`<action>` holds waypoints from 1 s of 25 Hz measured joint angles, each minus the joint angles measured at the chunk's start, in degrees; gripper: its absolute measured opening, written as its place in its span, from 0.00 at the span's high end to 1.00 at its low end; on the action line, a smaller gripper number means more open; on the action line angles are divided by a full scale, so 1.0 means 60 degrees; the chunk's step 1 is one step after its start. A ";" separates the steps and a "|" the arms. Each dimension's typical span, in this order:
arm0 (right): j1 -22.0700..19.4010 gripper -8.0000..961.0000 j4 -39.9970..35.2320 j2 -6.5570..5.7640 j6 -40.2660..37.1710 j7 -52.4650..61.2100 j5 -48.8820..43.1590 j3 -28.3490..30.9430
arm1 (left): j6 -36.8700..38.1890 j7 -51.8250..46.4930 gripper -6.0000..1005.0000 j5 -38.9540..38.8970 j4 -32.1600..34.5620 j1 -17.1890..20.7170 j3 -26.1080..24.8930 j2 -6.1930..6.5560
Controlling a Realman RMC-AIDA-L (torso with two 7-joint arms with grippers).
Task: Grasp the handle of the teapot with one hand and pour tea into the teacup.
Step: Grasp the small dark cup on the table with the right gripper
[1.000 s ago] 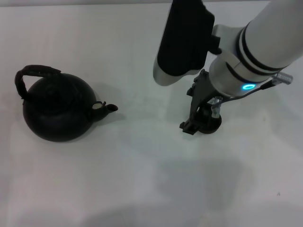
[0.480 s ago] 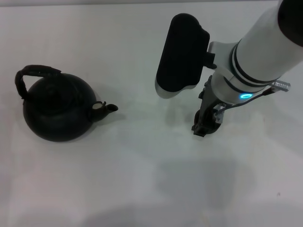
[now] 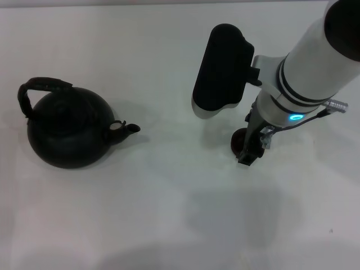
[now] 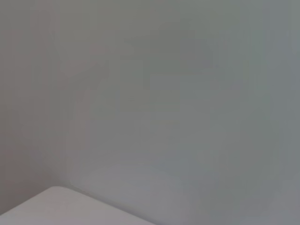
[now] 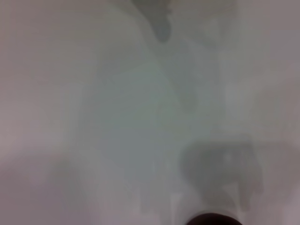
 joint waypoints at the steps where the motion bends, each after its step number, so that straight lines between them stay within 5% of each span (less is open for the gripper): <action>1: 0.0000 0.14 0.0015 0.0000 -0.0003 -0.0001 -0.0004 0.0000 | 0.0000 -0.0001 0.11 0.0000 0.0000 -0.0002 0.0001 0.0000; 25: -0.0013 0.14 0.0720 0.0015 -0.0565 -0.0187 0.0163 -0.0112 | 0.0026 -0.0118 0.11 0.0036 0.0060 -0.0080 0.0014 0.0004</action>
